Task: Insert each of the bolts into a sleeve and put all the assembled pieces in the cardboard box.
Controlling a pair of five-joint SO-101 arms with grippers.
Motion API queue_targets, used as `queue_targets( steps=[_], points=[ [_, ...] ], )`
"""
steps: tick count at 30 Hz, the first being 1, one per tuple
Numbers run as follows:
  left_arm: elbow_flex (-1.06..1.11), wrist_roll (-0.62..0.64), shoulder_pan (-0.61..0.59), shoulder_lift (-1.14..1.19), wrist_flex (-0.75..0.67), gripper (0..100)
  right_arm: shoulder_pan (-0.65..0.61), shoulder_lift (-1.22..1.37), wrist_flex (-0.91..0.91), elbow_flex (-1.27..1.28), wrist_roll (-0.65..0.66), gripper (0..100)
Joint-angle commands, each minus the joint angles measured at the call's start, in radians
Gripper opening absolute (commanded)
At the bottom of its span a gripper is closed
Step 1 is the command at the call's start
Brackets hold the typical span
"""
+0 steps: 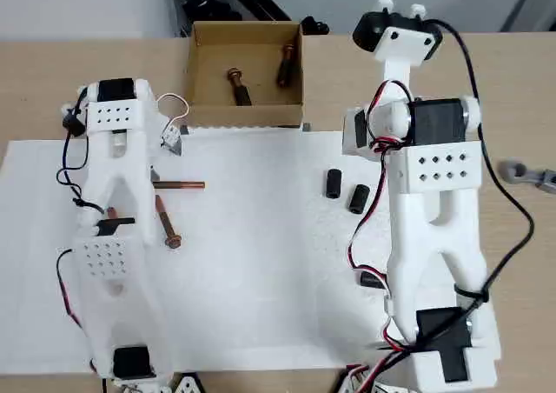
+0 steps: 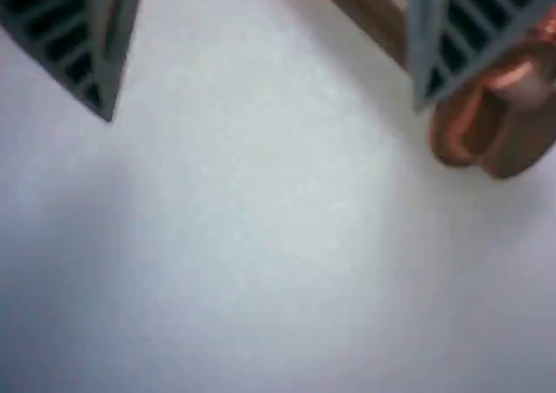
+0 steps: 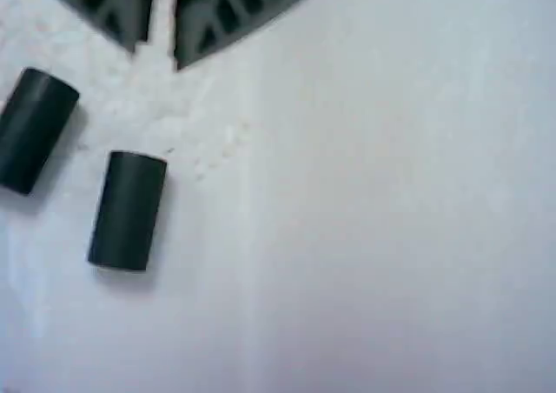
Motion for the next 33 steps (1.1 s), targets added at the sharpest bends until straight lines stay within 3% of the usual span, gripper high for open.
queue_targets(
  steps=[1, 9, 23, 33],
  points=[
    [0.016, 0.009, 0.000, -0.055, 0.032, 21, 0.007, -0.031, -0.002, -0.003, -0.012, 1.9],
    [0.160, 0.006, -0.011, -0.292, 0.025, 21, 0.005, -0.030, -0.019, -0.003, -0.012, 1.9],
    [0.274, 0.009, 0.028, -0.292, 0.025, 21, 0.004, -0.030, -0.030, -0.003, -0.011, 1.9],
    [0.285, 0.029, 0.026, -0.178, -0.074, 21, 0.005, -0.030, -0.028, -0.003, -0.011, 1.9]
  ],
)
